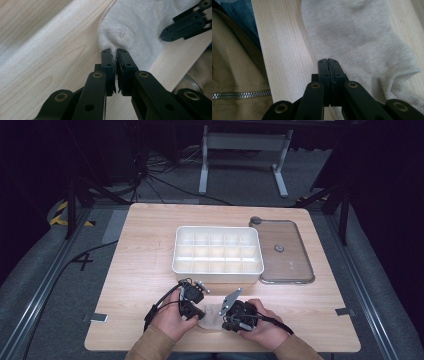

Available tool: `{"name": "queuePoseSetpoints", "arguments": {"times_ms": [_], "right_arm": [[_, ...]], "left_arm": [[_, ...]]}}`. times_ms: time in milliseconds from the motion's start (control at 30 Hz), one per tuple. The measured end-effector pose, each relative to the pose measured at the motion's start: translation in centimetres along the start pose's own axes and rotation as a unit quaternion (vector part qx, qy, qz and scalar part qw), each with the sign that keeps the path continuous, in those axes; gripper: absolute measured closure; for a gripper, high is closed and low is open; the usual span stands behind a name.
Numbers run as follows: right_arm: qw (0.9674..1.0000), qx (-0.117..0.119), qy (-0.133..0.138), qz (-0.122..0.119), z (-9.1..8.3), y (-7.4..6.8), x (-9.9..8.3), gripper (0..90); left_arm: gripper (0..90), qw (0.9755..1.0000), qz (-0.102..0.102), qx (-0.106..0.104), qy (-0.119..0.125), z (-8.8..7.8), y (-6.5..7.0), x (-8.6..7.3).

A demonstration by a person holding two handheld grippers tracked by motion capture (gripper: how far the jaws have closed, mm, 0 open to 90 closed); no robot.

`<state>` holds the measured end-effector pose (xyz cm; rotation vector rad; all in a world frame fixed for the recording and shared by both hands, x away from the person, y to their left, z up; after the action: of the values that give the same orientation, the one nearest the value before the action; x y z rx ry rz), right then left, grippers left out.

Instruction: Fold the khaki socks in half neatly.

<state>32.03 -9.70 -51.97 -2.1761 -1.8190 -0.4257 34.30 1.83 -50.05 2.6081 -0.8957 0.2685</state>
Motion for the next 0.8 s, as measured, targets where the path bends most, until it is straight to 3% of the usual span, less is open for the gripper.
{"name": "queuePoseSetpoints", "arguments": {"times_ms": [267, 500, 567, 667, 800], "right_arm": [[1.0000, -0.005, 0.008, 0.003, 0.0, 0.0, 0.0, 89.8], [0.9997, -0.015, 0.018, 0.002, -0.2, 0.1, -0.1, 89.9], [0.9994, -0.017, 0.029, 0.007, -1.0, 0.4, -0.2, 89.9], [0.9984, -0.030, 0.036, 0.031, -2.2, 1.2, -1.0, 89.9], [0.9967, -0.046, 0.025, 0.063, -3.2, 2.6, -2.8, 89.9]], "left_arm": [[84.8, 0.9998, 0.006, -0.010, 0.013, -1.1, 0.6, 0.4], [84.8, 0.9999, 0.011, -0.010, 0.003, -1.3, 0.8, 0.4], [84.8, 0.9999, 0.010, -0.011, 0.002, -1.4, 0.8, 0.5], [84.8, 0.9999, 0.011, -0.011, -0.002, -1.7, 0.6, 0.4], [84.8, 0.9999, 0.007, -0.009, -0.007, -2.1, 0.4, 0.4]]}}
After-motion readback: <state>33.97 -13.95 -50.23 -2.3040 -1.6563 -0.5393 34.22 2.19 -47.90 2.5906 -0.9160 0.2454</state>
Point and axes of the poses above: each handheld gripper's, and its own axes: z roughly forward along the jaws, x roughly out of its top, y roughly to its right, the point moved 9 cm from there along z, roughly forward along the jaws, and after that the axes turned 8 degrees about -z, right-handed, at the moved point
